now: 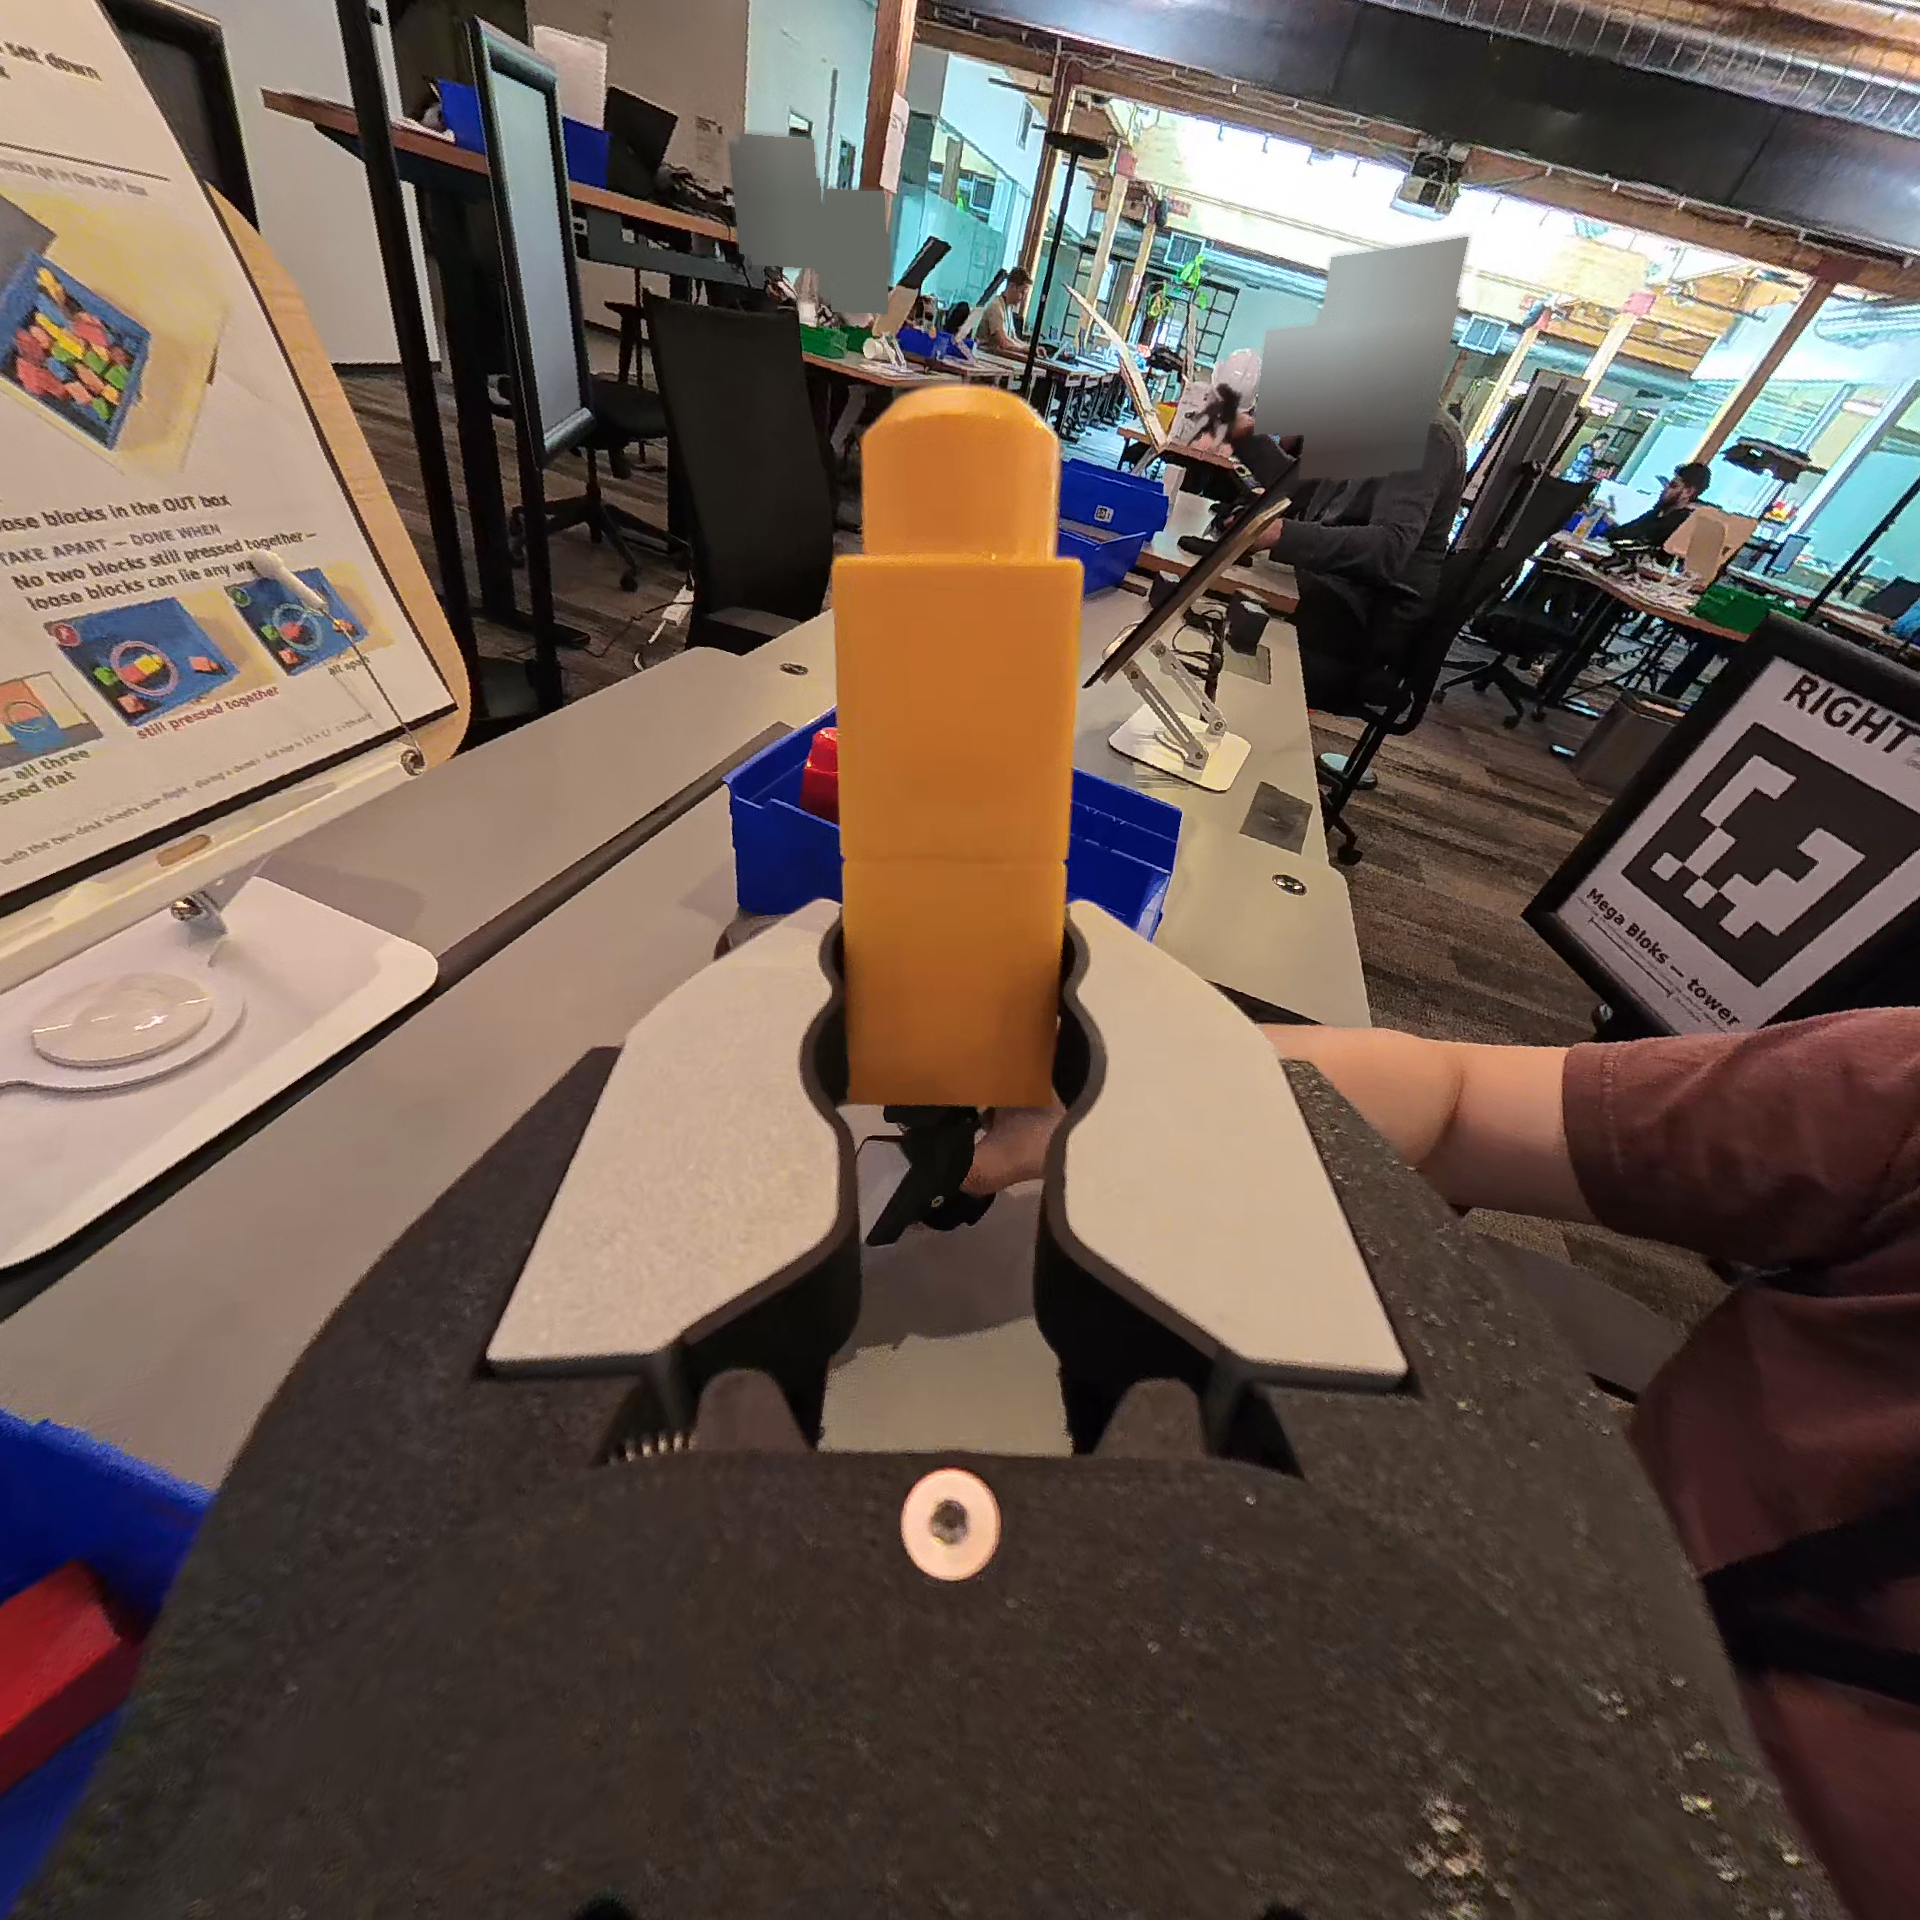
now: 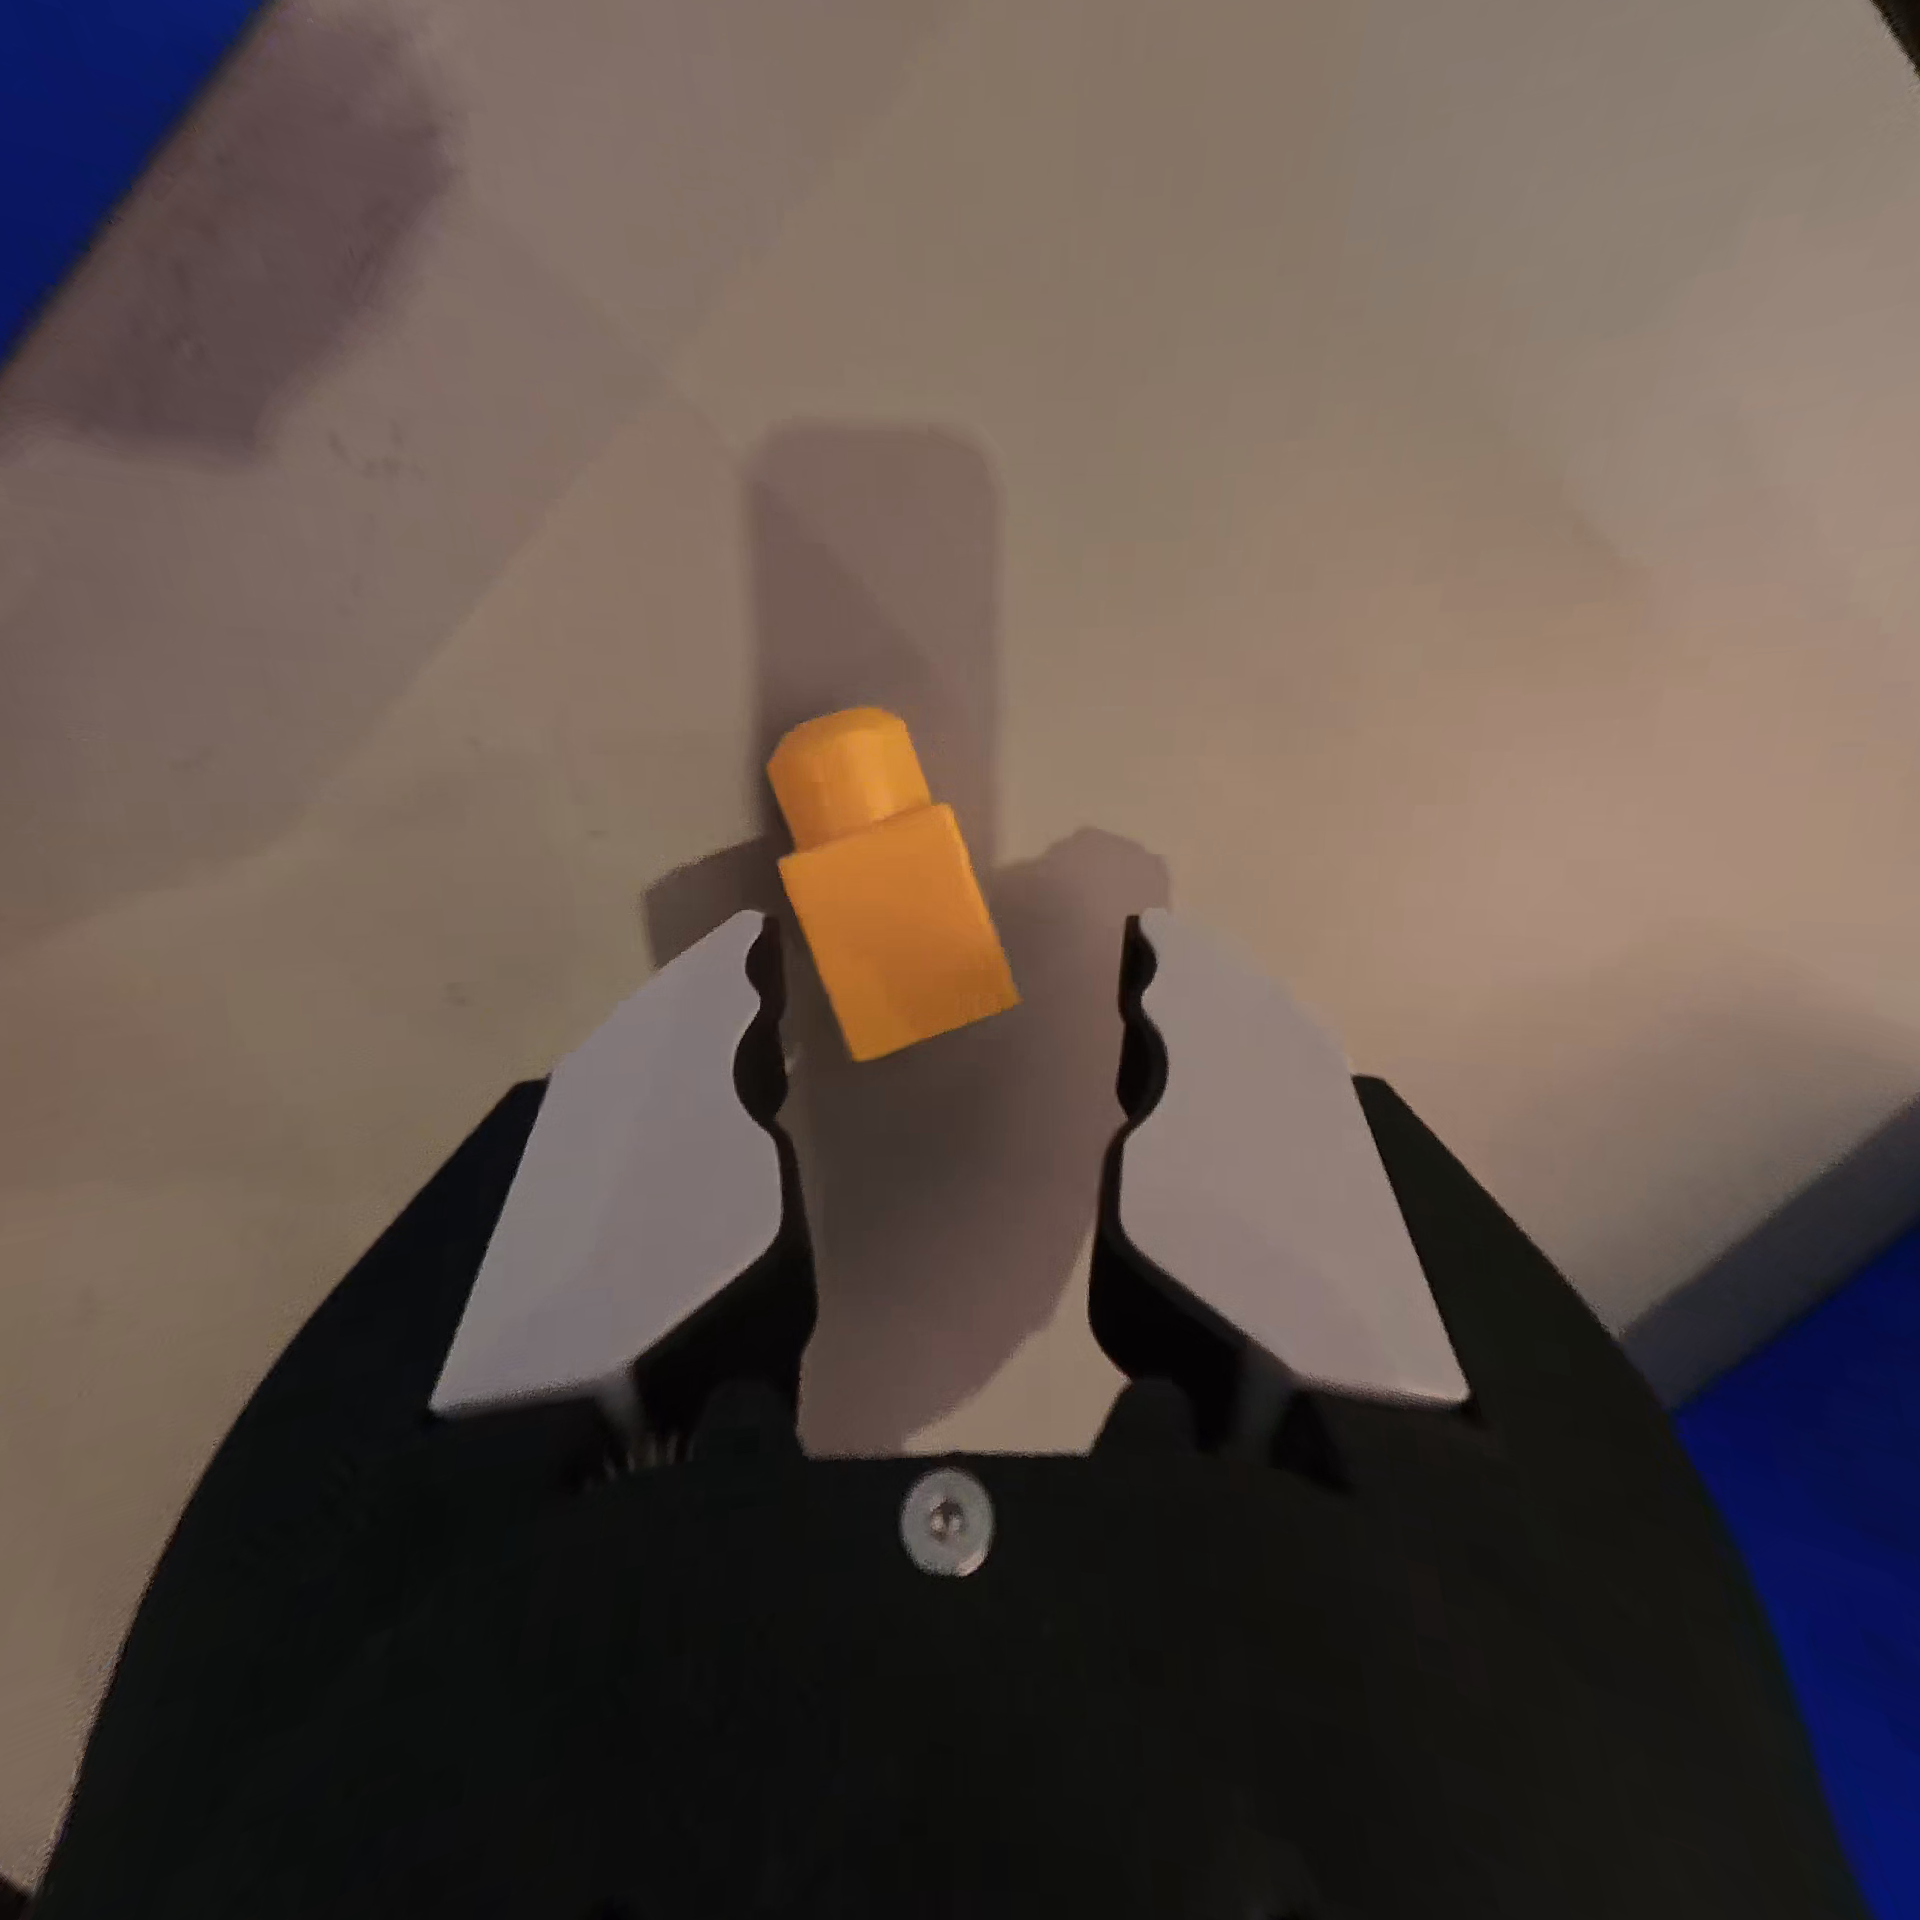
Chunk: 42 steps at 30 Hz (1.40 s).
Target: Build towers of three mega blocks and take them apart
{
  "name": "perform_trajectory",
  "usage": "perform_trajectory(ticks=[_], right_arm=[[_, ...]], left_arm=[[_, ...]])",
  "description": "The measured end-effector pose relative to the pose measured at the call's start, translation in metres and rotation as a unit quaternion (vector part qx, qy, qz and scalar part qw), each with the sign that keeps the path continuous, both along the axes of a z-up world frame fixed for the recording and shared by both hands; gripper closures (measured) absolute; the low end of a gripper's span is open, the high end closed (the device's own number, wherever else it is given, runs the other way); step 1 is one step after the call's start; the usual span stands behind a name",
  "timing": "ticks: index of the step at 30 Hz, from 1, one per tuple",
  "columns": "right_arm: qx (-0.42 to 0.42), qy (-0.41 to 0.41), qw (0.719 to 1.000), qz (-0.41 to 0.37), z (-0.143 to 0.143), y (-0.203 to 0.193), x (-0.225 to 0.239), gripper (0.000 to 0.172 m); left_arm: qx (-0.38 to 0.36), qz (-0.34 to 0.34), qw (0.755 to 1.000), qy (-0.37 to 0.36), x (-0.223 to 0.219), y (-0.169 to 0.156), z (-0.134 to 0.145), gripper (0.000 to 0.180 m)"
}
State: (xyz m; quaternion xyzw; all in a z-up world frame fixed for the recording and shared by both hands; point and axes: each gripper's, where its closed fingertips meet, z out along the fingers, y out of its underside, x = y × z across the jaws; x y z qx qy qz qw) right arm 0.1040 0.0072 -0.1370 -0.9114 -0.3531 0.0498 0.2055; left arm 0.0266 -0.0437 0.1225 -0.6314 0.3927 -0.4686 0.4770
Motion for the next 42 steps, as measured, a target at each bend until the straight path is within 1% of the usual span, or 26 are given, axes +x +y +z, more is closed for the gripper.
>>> perform_trajectory(ticks=[1,2,3,6,8,12,15,17,19,21,22,23,25,28,30,31,33,36,38,40,41,42], right_arm=[[-0.006,0.017,1.0,0.011,0.0,-0.001,-0.006,0.11],[-0.012,0.029,0.999,0.025,-0.002,-0.002,-0.012,0.11],[-0.015,0.026,0.999,0.036,-0.004,-0.003,-0.014,0.111],[-0.016,-0.029,0.997,0.064,-0.013,-0.003,-0.007,0.111],[-0.004,-0.036,0.996,0.083,-0.014,0.0,-0.008,0.115],[0.005,-0.054,0.991,0.125,-0.017,0.001,-0.009,0.131],[-0.005,-0.061,0.988,0.143,-0.023,0.001,-0.008,0.134],[-0.037,-0.032,0.987,0.151,-0.022,-0.005,-0.008,0.134],[-0.047,0.04,0.989,0.138,-0.006,-0.004,-0.011,0.134],[-0.041,0.142,0.982,0.114,0.027,0.002,-0.012,0.134],[-0.026,0.205,0.973,0.103,0.051,0.006,-0.013,0.134],[-0.003,0.273,0.957,0.094,0.079,0.01,-0.012,0.134],[0.053,0.401,0.911,0.081,0.139,0.015,-0.001,0.134],[0.132,0.552,0.817,0.101,0.22,0.002,0.024,0.134],[0.166,0.623,0.755,0.119,0.259,-0.012,0.04,0.134],[0.176,0.648,0.73,0.127,0.272,-0.02,0.045,0.134],[0.193,0.682,0.691,0.143,0.291,-0.033,0.05,0.134],[0.219,0.722,0.639,0.152,0.31,-0.046,0.054,0.134],[0.211,0.747,0.609,0.162,0.318,-0.055,0.055,0.134],[0.198,0.763,0.592,0.167,0.322,-0.06,0.055,0.134],[0.196,0.766,0.589,0.168,0.322,-0.062,0.053,0.135],[0.195,0.761,0.595,0.169,0.32,-0.062,0.05,0.134]], left_arm=[[-0.001,-0.001,1.0,0.0,0.001,0.0,0.0,0.144],[-0.001,-0.003,1.0,0.001,0.002,0.0,-0.001,0.144],[-0.003,-0.005,1.0,0.003,0.003,0.0,-0.002,0.144],[-0.007,-0.01,1.0,0.01,0.006,0.0,-0.006,0.144],[-0.009,-0.013,1.0,0.013,0.007,0.0,-0.008,0.144],[-0.013,-0.015,1.0,0.016,0.008,0.002,-0.011,0.144],[-0.015,-0.014,1.0,0.018,0.008,0.003,-0.013,0.144],[-0.01,-0.012,1.0,0.017,0.007,0.004,-0.012,0.145],[-0.002,-0.008,1.0,0.007,0.005,0.005,-0.008,0.144],[0.003,-0.01,1.0,-0.008,0.006,0.005,-0.004,0.145],[0.006,-0.014,1.0,-0.014,0.007,0.004,-0.003,0.144],[0.009,-0.019,1.0,-0.02,0.009,0.002,-0.002,0.144],[0.013,-0.033,0.999,-0.032,0.016,-0.001,-0.001,0.144],[0.015,-0.057,0.997,-0.044,0.034,-0.007,-0.006,0.144],[0.013,-0.075,0.996,-0.044,0.048,-0.011,-0.014,0.144],[0.01,-0.081,0.996,-0.045,0.056,-0.012,-0.018,0.145],[0.004,-0.093,0.994,-0.051,0.069,-0.015,-0.026,0.145],[-0.004,-0.114,0.992,-0.063,0.084,-0.021,-0.032,0.144],[-0.012,-0.125,0.989,-0.073,0.091,-0.025,-0.035,0.144],[-0.018,-0.125,0.989,-0.08,0.097,-0.026,-0.038,0.144],[-0.019,-0.129,0.988,-0.08,0.1,-0.027,-0.04,0.144],[-0.02,-0.132,0.988,-0.079,0.103,-0.028,-0.043,0.144]])
